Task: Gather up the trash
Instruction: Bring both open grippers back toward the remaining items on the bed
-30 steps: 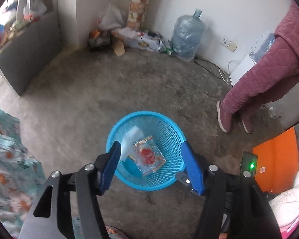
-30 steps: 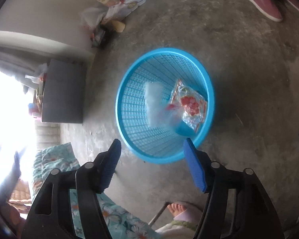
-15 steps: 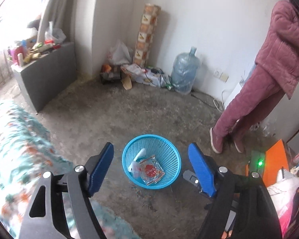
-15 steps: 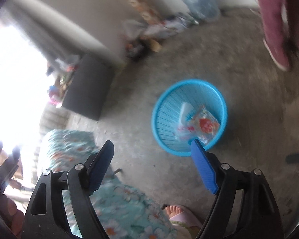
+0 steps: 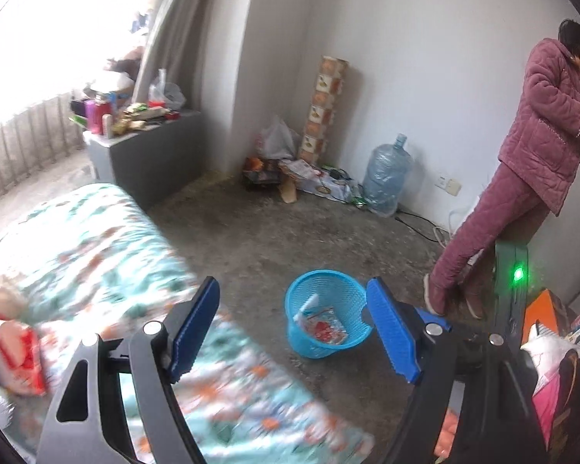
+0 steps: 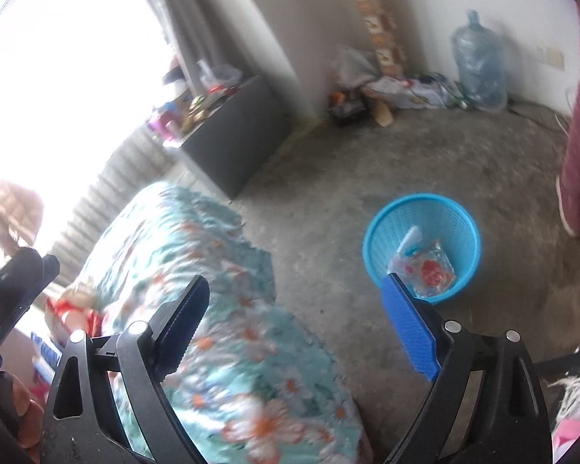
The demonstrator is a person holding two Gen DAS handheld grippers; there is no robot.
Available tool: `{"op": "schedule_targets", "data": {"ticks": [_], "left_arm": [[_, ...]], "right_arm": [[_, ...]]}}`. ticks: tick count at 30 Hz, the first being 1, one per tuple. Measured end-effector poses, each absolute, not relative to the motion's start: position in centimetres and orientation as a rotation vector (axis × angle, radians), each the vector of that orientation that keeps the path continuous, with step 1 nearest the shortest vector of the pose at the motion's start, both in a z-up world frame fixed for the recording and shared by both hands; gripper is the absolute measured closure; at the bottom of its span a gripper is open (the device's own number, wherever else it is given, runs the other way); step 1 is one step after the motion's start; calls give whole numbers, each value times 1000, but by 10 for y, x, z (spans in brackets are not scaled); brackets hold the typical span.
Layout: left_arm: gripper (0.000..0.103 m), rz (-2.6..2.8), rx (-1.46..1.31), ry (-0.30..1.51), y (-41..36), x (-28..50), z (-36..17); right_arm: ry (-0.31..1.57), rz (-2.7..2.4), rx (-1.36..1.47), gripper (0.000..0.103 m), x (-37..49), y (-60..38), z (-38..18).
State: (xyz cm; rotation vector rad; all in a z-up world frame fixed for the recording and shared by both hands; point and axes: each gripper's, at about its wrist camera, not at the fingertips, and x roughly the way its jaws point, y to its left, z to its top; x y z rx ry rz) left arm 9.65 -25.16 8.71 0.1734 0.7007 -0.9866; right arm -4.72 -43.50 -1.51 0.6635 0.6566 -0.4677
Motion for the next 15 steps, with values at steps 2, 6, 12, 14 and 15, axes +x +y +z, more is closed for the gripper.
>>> {"op": "schedule_targets", "data": {"ticks": [2,6,12,14,15], "left_arm": [[26,-959,172,697,-234,97,88],[25,-880,145,690,-190,97,90],[23,-752,103,668,-122,98,92],[22,-713,84,669,-101,100,92],[22,-696,77,669,-92,101,93]], "right_arm": [[667,-442,649,11,-41,-423,-12],[714,-421,575,8,-26,-393,-7],[767,-433,448,8,-13,-346,2],[781,-453,391,8,-9,-329,4],[789,-473,346,8,-7,-319,6]]}}
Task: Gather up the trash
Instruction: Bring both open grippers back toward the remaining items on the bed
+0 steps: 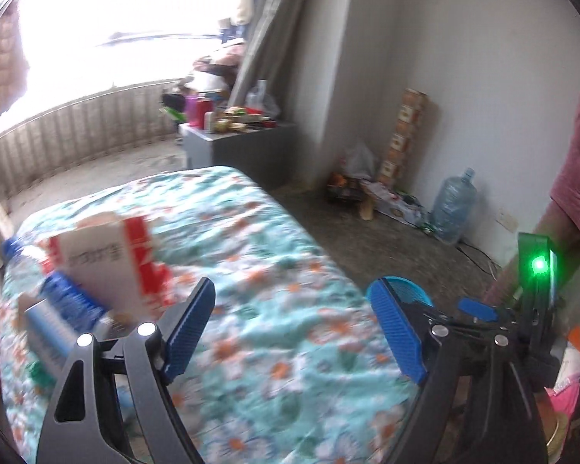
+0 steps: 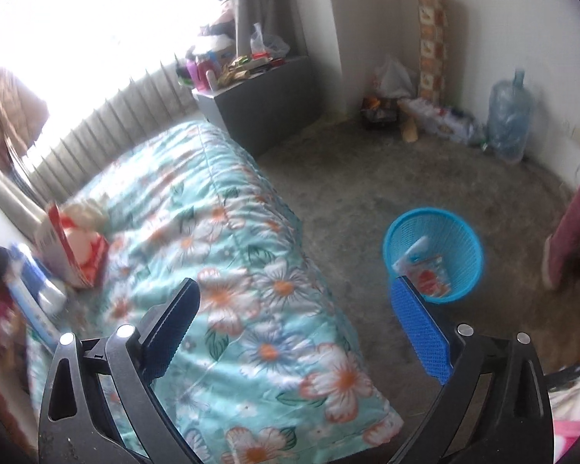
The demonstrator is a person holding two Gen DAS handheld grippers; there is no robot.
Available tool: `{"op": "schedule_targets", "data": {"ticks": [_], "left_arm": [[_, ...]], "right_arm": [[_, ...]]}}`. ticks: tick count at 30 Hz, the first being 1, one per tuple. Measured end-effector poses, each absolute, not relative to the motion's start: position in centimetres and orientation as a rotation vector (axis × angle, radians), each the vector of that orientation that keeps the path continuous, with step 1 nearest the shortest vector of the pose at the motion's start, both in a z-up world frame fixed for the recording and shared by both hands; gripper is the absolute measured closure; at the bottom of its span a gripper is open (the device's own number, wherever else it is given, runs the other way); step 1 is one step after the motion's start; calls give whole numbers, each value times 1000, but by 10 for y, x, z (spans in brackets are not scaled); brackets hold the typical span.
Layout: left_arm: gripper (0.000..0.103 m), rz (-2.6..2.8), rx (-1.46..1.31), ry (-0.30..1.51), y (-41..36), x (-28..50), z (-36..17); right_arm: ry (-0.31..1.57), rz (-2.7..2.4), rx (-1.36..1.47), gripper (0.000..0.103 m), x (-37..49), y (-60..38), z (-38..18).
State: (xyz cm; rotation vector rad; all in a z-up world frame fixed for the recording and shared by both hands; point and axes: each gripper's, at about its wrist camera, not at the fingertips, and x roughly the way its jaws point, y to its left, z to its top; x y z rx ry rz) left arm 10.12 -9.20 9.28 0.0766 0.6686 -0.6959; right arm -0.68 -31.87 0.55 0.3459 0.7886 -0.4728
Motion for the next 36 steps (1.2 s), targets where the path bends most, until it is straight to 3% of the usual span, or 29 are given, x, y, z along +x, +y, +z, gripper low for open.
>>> {"op": "schedule_targets", "data": {"ticks": [12,21,36], "left_arm": [[22,-575,-33,626,-7,105,98],[20,-515,-59,600,36,107,99],[19,-493,-71,596,52,113,94]], "right_arm": [[728,-472,-3,8,9,-236,23],[616,-224,136,8,10,-219,35],[581,-163,193,8,18,-209,37]]}}
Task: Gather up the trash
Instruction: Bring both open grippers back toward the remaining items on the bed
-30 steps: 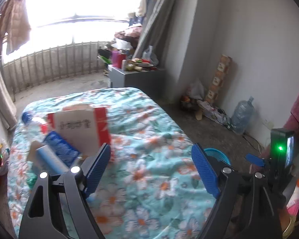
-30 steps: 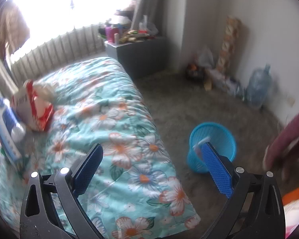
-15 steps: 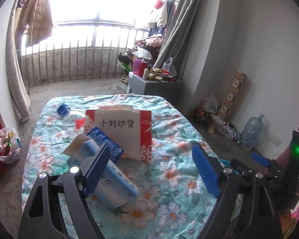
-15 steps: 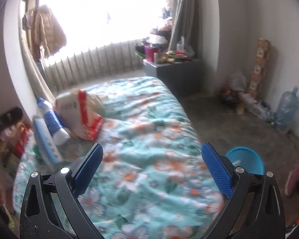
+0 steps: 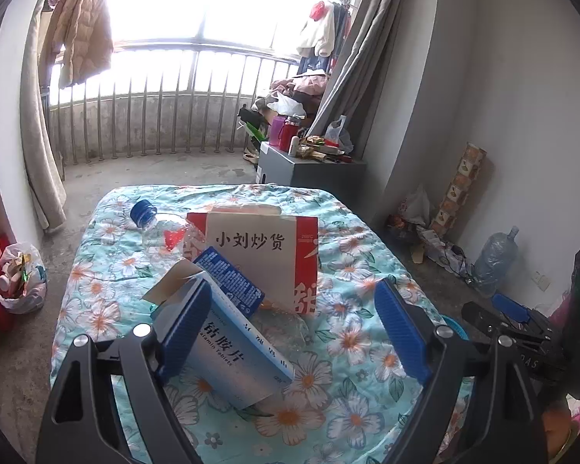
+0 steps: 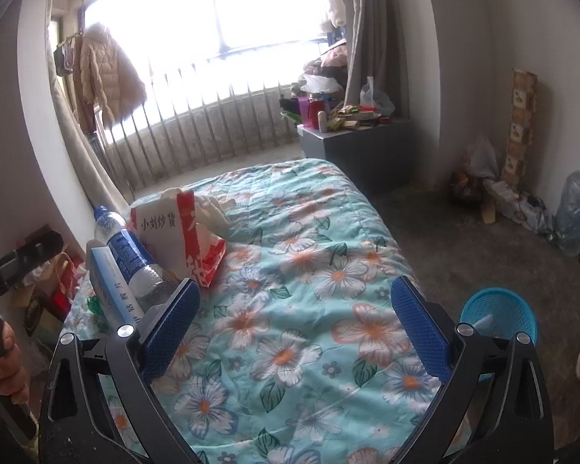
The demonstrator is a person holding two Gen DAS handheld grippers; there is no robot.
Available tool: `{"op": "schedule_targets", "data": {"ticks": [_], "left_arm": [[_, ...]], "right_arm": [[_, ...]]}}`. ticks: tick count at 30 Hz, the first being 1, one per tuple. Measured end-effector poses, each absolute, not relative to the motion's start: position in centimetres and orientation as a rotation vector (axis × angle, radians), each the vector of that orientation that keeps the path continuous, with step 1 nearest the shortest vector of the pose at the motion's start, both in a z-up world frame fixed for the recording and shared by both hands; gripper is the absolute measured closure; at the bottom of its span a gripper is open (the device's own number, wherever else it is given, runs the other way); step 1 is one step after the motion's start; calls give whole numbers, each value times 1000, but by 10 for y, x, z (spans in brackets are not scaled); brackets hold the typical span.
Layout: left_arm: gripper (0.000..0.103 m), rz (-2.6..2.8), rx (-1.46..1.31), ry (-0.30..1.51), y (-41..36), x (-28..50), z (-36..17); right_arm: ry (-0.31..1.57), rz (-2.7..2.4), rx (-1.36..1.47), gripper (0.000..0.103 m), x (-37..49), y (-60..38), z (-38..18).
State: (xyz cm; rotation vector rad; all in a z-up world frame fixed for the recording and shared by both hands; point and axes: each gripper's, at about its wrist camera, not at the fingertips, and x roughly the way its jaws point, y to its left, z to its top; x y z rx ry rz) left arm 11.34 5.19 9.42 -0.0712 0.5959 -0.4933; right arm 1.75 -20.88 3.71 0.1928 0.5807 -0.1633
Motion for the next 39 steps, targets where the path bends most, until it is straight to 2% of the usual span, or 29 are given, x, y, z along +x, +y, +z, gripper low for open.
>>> {"op": "schedule_targets", "data": {"ticks": [16,20,26,39], "left_arm": [[19,-471,-81,566,55,113,97],[19,-425,-110,557,72,112,96],[19,-361,-152,598,100,117,79],[19,-281,-235,661,134,125,52]], "right_arm": [[605,-88,336,8,22,-243,32],[636,21,422,12,34,-249,29],[706,193,522,20,54,-235,15],[829,408,449,24,76,-167,-2]]}}
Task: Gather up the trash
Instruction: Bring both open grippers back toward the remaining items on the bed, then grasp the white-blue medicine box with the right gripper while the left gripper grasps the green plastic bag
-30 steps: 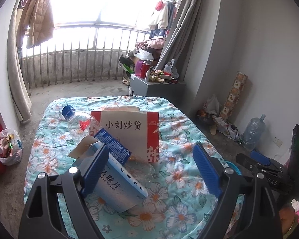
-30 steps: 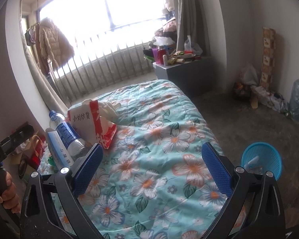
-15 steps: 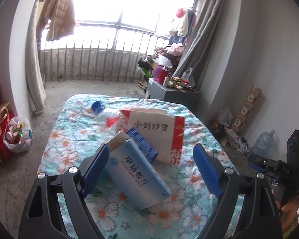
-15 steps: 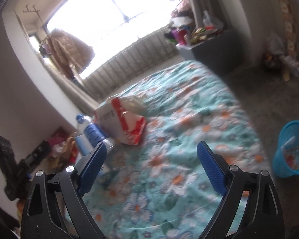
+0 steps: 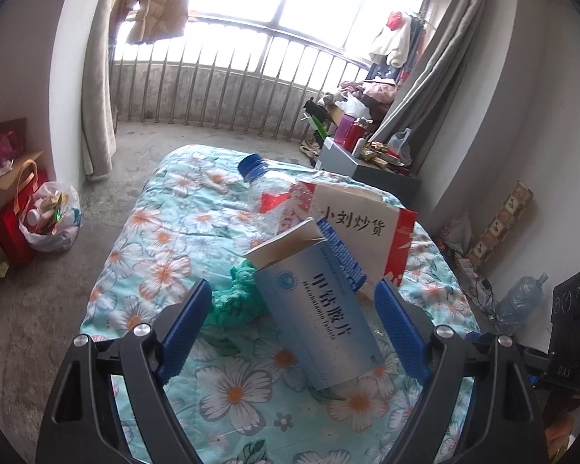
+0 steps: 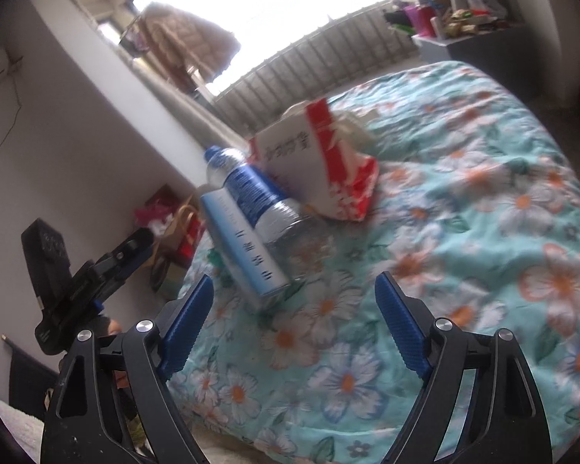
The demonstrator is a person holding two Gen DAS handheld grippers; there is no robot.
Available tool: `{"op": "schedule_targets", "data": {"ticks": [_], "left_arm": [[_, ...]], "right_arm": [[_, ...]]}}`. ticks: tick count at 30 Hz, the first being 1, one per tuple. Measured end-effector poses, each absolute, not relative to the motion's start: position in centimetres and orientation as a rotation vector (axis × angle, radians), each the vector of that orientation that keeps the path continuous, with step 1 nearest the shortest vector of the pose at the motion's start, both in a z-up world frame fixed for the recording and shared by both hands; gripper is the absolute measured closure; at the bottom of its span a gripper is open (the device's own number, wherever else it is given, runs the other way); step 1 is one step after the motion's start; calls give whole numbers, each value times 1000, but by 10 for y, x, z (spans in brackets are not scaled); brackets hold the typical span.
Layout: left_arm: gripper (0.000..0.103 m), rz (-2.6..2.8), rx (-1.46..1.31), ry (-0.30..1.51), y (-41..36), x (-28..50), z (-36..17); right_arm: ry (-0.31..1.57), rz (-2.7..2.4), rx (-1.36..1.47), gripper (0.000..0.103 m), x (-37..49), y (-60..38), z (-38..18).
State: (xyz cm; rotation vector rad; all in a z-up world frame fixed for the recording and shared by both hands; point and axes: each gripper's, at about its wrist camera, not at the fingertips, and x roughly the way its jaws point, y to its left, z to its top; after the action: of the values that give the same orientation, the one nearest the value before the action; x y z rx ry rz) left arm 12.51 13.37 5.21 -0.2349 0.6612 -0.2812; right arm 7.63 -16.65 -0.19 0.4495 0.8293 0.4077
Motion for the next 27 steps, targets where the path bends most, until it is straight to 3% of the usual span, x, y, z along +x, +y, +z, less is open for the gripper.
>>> {"op": "schedule_targets", "data": {"ticks": [7,21,27], "left_arm": [[19,-254,-273,697,150,123,37],[51,-275,-330,784,168,128,1],[60,-280,-337,793,171,130,-5]], "right_arm": [[884,521,425,34,107,-130,-8],[966,540,272,51,144,-76,-20],[972,510,218,65,140,-72,-17]]}}
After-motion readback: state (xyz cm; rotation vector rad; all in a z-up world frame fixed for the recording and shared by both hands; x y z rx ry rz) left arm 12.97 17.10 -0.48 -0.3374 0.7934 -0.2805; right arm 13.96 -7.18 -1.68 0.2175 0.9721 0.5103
